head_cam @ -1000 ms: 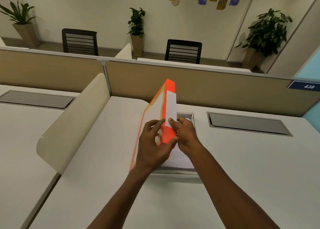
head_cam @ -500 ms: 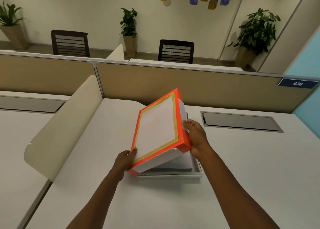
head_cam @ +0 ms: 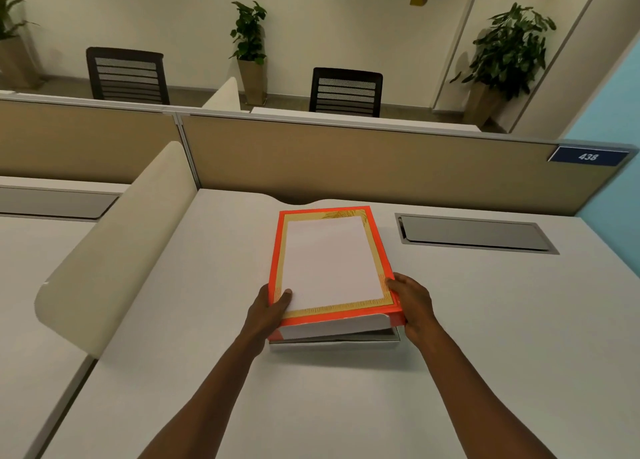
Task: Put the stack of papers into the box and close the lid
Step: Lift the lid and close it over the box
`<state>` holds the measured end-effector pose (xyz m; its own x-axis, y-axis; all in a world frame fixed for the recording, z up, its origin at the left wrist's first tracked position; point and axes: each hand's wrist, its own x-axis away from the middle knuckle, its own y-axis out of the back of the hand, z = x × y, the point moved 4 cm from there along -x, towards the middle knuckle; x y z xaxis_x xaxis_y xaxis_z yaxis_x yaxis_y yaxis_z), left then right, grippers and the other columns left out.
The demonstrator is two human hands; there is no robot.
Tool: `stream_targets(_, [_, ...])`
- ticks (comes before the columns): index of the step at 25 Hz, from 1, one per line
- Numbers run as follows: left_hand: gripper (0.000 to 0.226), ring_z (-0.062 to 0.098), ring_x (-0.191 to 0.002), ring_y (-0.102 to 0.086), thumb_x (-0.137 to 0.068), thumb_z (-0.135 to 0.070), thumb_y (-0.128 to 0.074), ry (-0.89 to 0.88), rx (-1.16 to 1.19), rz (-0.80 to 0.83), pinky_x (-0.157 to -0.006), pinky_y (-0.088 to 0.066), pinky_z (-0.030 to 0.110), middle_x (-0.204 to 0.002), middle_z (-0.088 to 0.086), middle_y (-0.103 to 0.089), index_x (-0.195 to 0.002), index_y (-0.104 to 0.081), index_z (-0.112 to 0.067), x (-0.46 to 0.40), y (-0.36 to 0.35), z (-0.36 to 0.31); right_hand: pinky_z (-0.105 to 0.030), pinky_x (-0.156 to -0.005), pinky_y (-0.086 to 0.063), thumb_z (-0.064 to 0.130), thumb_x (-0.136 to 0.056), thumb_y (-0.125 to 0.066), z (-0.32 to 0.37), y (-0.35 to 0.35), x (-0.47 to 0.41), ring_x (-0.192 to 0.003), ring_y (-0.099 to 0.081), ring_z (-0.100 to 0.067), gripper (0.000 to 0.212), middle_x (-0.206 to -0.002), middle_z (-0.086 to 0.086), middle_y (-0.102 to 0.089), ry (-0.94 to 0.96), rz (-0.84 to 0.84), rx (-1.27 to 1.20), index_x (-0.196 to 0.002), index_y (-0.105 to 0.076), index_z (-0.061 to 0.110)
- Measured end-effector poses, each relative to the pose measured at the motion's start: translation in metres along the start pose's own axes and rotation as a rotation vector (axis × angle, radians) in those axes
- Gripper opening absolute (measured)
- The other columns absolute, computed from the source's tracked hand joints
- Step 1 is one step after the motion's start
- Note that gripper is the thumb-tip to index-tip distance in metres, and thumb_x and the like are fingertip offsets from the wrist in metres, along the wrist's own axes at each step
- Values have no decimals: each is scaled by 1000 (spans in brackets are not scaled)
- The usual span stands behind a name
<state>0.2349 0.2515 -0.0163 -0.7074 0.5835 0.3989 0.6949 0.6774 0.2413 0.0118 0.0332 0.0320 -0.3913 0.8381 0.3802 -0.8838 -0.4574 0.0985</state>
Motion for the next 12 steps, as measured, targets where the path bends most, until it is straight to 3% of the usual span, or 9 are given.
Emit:
stream_targets(5, [63,24,-106,-61,-97,-48,-56,-20,-58,9,-86,-55,37,-132,3,-56,-149,-33,-23,1,-1,-2,-49,-86,-61,22,-100,-56,-26,-1,1,-93,-74,-30,21,-105,-1,-76,-17,27,-13,-118,-68,23])
stream_targets(9, [66,22,-105,-60,-95,-48,-58,-32,-92,34,-84,-54,34,-125,-4,-53,-151,-31,-25,5,-2,1,-52,-89,-59,26,-103,-50,-39,-3,2,-97,-72,-32,20,-108,-3,-73,-9,32,60,-119,-63,27])
stream_targets(12, [69,21,-105,-61,-94,-49,-59,-42,-69,34,-83,-54,34,-127,-4,-54,-152,-30,-26,8,-2,5,-45,-82,-60,29,-104,-48,-43,-3,3,-92,-71,-29,22,-104,-1,-72,-4,24,98,-120,-64,26])
